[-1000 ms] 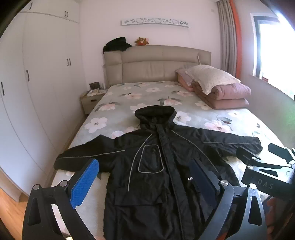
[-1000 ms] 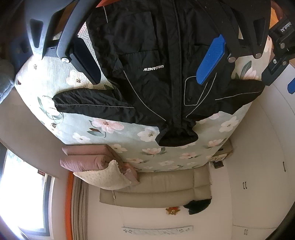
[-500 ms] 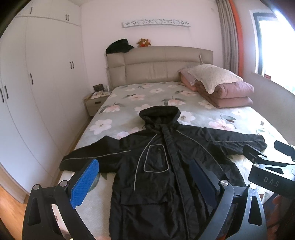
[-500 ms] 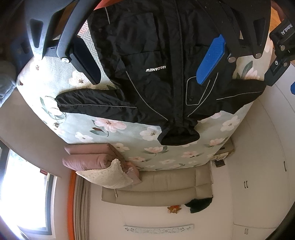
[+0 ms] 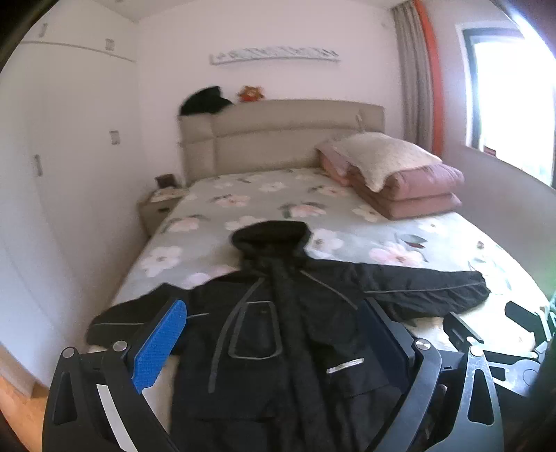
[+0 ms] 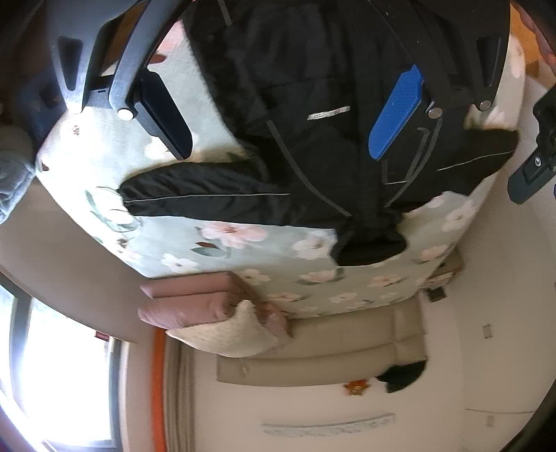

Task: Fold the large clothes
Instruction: 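Grasp the jacket sleeve cuff with the right gripper and lift it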

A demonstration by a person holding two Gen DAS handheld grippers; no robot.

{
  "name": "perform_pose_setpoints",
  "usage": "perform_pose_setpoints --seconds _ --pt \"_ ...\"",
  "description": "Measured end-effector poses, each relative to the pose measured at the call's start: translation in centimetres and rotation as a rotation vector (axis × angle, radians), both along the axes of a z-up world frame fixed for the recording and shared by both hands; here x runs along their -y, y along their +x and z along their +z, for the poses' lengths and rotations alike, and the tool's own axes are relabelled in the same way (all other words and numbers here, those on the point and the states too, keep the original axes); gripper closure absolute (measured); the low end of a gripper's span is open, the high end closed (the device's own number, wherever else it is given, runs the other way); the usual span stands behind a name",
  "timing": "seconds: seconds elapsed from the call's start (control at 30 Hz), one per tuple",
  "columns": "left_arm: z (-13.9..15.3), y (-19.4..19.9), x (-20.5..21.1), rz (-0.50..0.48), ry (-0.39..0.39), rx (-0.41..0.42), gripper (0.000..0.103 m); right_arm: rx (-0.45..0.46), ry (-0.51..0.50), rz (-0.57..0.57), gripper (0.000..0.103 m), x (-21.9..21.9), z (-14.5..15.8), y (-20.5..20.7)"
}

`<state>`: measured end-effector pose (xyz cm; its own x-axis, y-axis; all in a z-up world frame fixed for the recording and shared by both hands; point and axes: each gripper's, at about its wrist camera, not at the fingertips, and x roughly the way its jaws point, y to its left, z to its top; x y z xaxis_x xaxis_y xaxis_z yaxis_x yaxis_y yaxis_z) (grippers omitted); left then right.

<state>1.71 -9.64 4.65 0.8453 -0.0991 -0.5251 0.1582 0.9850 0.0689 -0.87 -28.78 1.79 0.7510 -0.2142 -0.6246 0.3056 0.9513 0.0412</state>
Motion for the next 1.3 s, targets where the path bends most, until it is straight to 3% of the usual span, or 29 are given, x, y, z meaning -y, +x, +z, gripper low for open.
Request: perform_pose_setpoints --seconds 0.3,0.43,0.57,0.8,1.0,1.1,1.17,1.2,1.23,1.27,1.3 --pt "-4.6 6.1 11.1 -0.126 0.047 -0.026 0.004 -0.038 0.019 -0.129 0.006 10.8 -4.0 4.2" --pt "-7.9 9.0 15.9 -0.213 0.064 -0.054 0.004 -0.003 0.199 -0.147 0.006 18.8 -8.6 4.4" --pt "-11.1 12.0 19.5 -0.303 0.058 -0.109 0.004 -0.067 0.270 -0.303 0.006 28.4 -14.9 3.5" --pt "-18.0 19.1 23.8 -0.373 -0.054 -0.326 0.004 -0.086 0.434 -0.364 0.013 40.3 -20.9 4.3" --pt "-23.1 22.6 27.3 -0.384 -0.002 -0.370 0.004 -0.058 0.525 -0.415 0.016 46.0 -24.0 7.5" --pt "-25.0 23.9 28.3 -0.406 0.003 -0.395 0.004 -0.054 0.623 -0.488 0.016 49.0 -26.3 8.9" --pt "-25.9 24.5 28.9 -0.424 -0.005 -0.408 0.004 -0.041 0.726 -0.488 0.016 50.6 -28.3 10.2" --pt "-26.3 24.7 29.3 -0.433 -0.005 -0.415 0.004 -0.029 0.728 -0.476 0.016 50.8 -28.6 10.9" --pt "-26.7 24.9 29.6 -0.442 -0.005 -0.423 0.004 -0.025 0.705 -0.451 0.025 50.7 -28.4 11.7" --pt "-27.0 25.0 30.0 -0.451 -0.003 -0.433 0.004 -0.041 0.686 -0.411 0.057 50.3 -28.3 12.5" --pt "-27.4 25.2 30.3 -0.456 -0.001 -0.441 0.007 -0.064 0.670 -0.374 0.078 49.8 -28.1 13.2"
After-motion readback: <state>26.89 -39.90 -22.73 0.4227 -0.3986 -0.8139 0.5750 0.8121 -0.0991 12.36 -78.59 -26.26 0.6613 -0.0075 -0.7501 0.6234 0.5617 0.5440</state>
